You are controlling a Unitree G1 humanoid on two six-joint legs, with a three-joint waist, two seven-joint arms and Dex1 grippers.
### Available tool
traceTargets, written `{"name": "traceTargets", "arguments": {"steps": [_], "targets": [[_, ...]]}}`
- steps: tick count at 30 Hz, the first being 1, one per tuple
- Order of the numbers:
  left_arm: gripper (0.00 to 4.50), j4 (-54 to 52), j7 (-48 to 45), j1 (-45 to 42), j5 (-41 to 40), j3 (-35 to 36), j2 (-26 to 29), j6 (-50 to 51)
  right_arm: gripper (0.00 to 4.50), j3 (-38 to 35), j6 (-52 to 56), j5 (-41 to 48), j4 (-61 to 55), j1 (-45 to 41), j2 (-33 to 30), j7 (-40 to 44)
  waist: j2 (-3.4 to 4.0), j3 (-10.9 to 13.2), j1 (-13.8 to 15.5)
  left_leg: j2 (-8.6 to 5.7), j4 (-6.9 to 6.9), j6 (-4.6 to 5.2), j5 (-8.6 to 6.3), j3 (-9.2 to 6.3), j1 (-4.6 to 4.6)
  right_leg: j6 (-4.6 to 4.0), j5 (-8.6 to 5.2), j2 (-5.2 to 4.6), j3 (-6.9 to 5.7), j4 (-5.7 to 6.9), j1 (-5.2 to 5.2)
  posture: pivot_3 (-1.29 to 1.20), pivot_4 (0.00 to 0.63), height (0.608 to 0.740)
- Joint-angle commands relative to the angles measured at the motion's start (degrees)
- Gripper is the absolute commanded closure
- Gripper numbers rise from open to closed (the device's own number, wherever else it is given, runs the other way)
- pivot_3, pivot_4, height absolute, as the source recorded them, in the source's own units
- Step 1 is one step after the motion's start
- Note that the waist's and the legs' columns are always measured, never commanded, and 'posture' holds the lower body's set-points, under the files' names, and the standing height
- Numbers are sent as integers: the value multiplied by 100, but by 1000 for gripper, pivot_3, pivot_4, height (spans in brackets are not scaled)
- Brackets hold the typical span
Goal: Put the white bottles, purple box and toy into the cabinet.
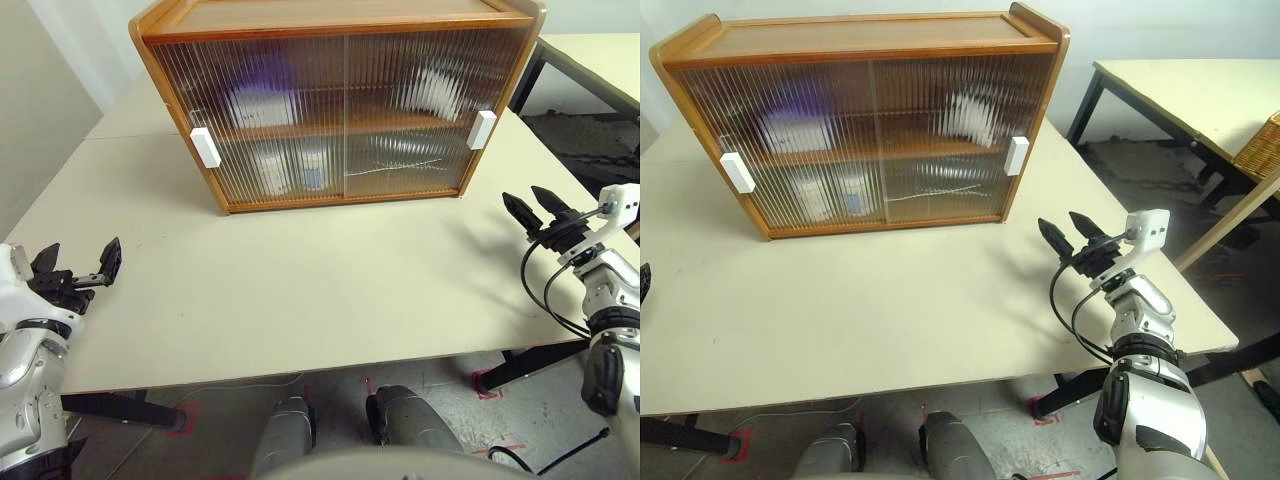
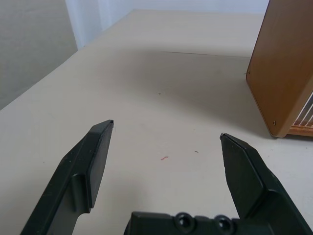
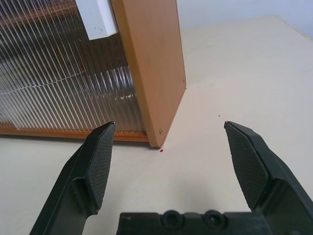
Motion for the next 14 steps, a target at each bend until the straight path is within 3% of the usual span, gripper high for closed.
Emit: {"name": "traceTargets", "arguments": {"steps": [1, 14], "targets": [[0, 89, -52, 34, -11, 65, 42, -39, 28, -25, -45, -24, -19, 75, 39, 26, 0, 0, -1, 0, 0, 0, 0, 0, 0, 0, 0, 0, 0, 0, 0, -163, 50, 740], [0, 186, -387, -63, -98, 196, 90, -536, 28, -103, -128, -7, -7, 48, 3, -44, 1, -1, -26, 0, 0, 0, 0, 0, 0, 0, 0, 0, 0, 1, 0, -168, 55, 740]]}}
